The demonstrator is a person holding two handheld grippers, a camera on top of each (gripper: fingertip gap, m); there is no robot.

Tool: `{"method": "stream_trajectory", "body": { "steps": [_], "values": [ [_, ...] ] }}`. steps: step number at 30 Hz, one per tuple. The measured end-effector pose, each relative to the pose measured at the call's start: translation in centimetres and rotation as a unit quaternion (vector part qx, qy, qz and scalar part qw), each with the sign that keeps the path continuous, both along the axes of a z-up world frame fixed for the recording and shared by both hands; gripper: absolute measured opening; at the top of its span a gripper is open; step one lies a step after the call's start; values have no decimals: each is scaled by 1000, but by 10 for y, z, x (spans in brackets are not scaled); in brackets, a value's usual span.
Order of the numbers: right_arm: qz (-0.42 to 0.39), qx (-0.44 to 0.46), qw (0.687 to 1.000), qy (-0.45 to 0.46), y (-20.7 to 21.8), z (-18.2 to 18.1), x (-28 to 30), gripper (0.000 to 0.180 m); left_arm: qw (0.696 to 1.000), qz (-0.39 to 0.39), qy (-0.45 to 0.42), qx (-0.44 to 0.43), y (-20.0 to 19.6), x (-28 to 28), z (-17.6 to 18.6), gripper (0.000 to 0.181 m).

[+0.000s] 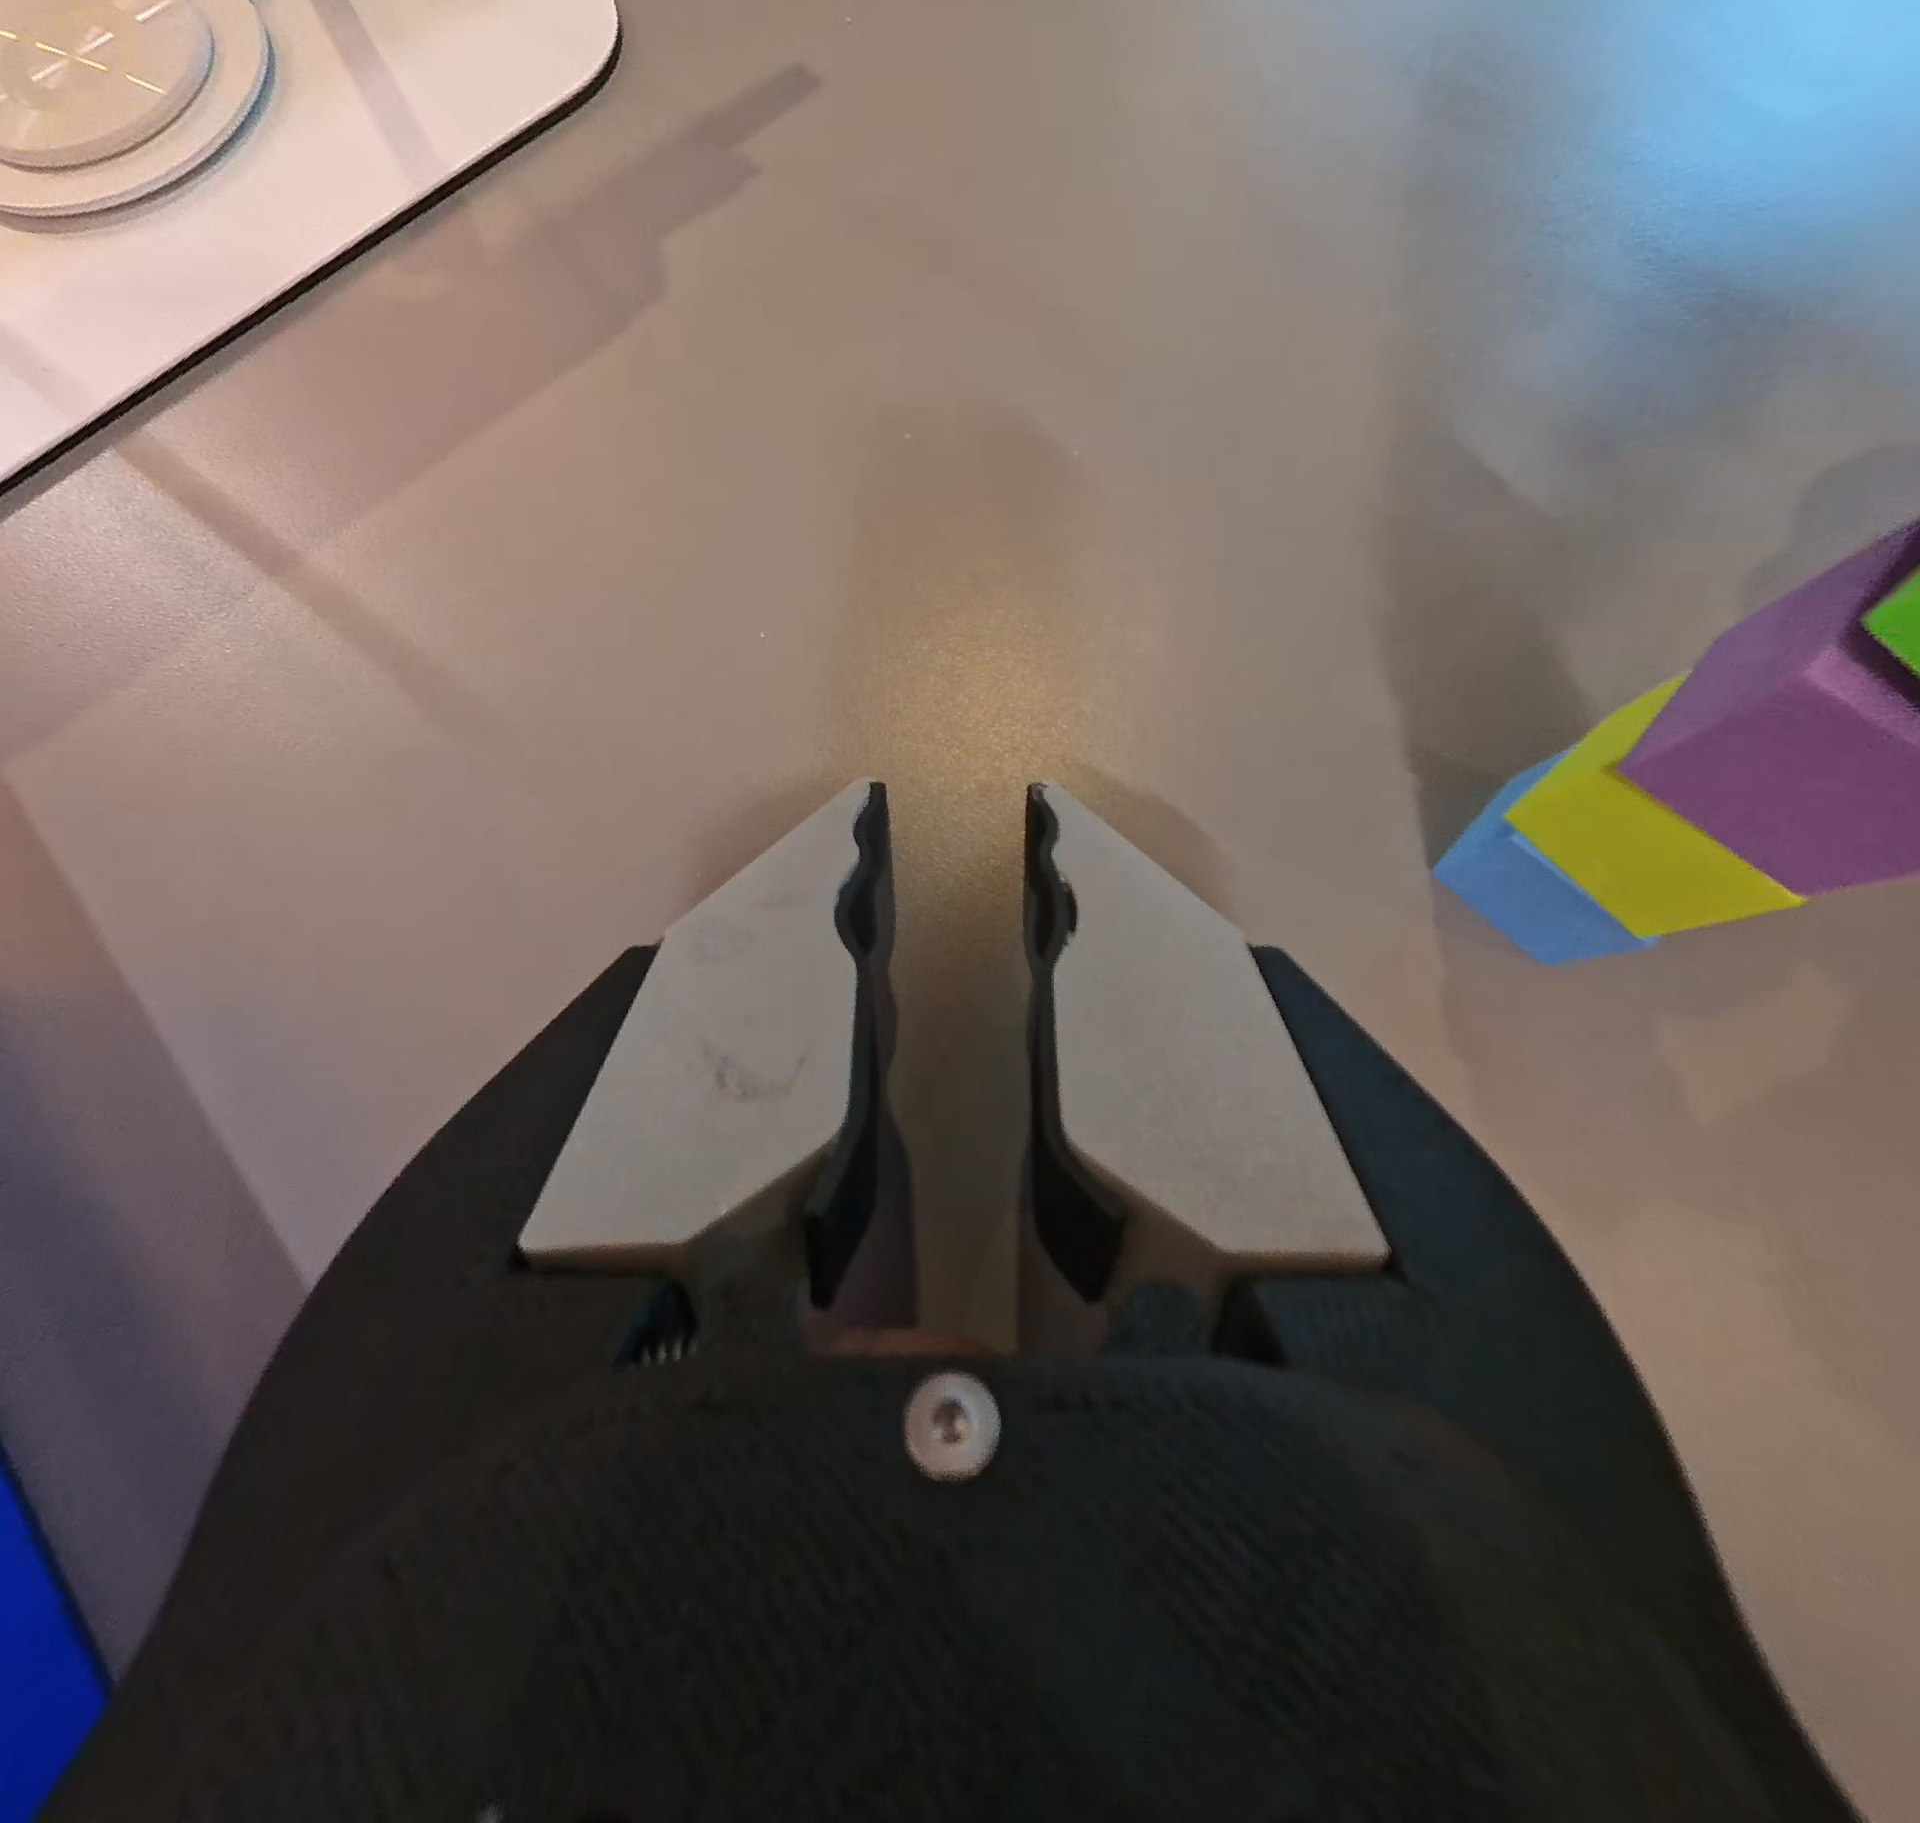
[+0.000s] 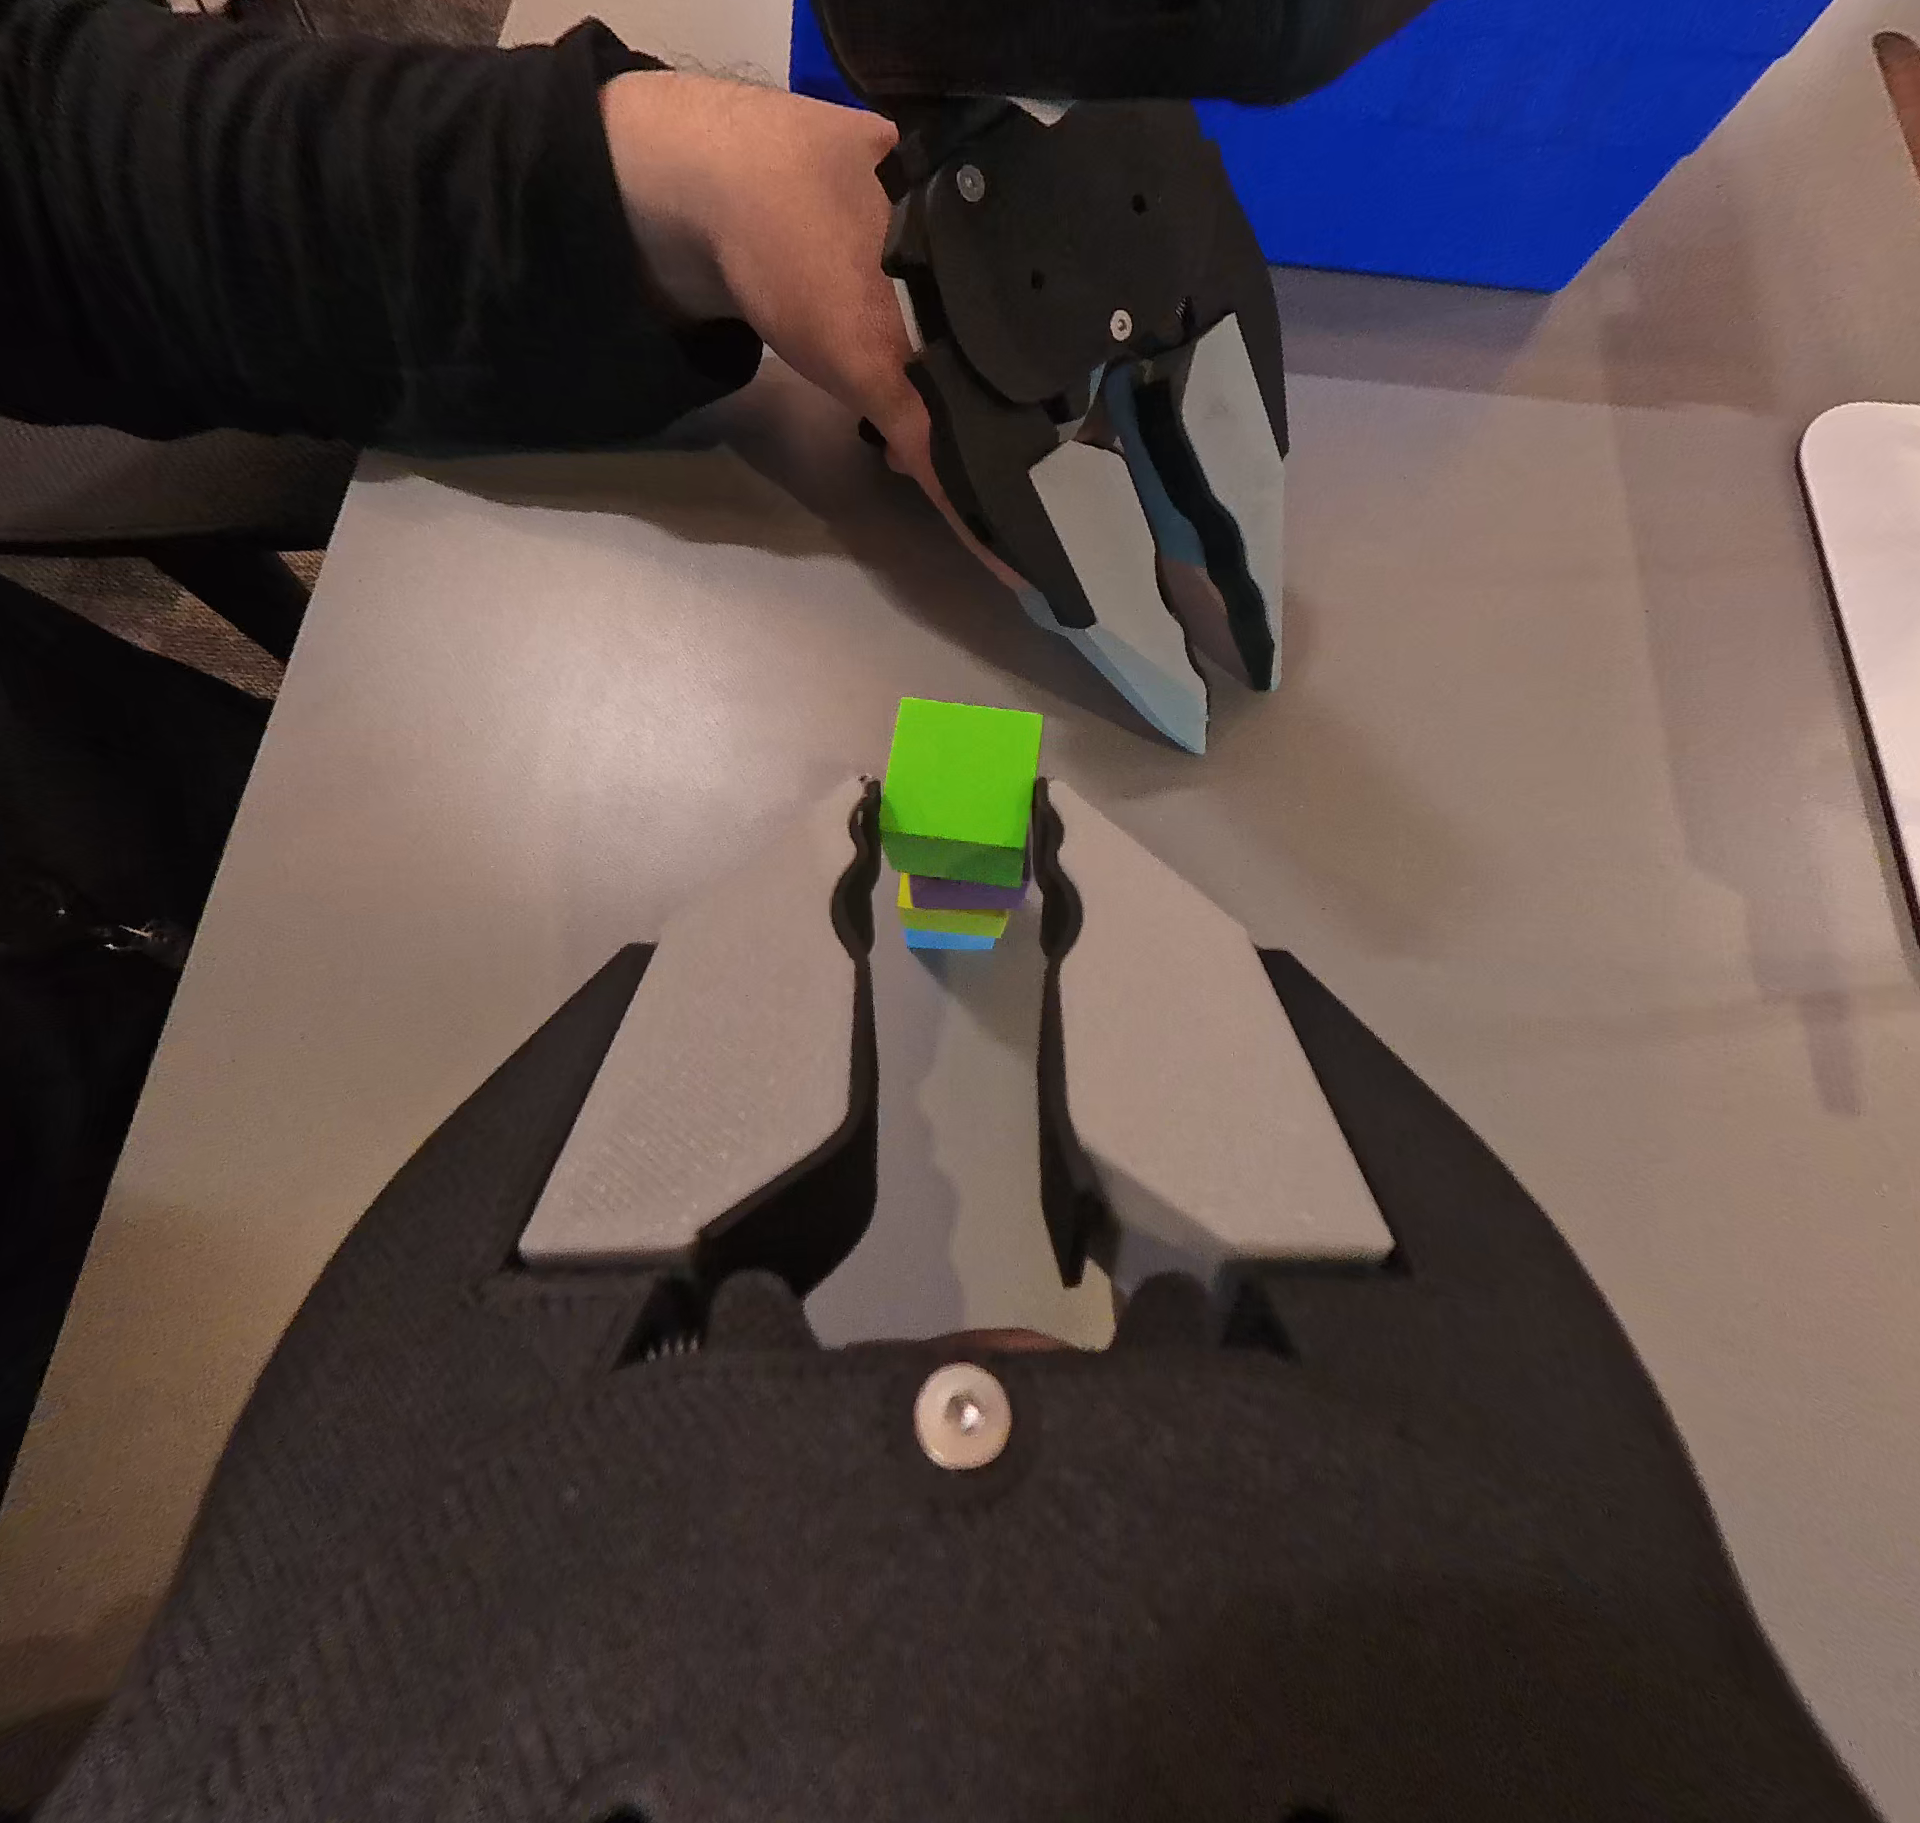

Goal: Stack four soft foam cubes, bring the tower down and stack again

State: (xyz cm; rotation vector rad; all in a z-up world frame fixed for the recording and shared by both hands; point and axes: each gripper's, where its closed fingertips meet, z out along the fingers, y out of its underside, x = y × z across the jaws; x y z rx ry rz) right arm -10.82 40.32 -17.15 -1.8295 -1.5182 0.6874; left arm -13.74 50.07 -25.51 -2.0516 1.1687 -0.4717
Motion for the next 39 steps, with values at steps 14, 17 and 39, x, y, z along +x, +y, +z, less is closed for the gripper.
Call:
{"method": "stream_trajectory", "body": {
  "steps": [14,17,39],
  "values": [
    [2,4,1000,-6,2,-3,-1,26,1000,-1,2,3,0,0,0,24],
    [2,2,1000,-3,2,-3,-1,26,1000,-1,2,3,0,0,0,24],
    [50,34,988,141,-33,26,4,19,1000,-1,3,5,0,0,0,24]
  ]
}}
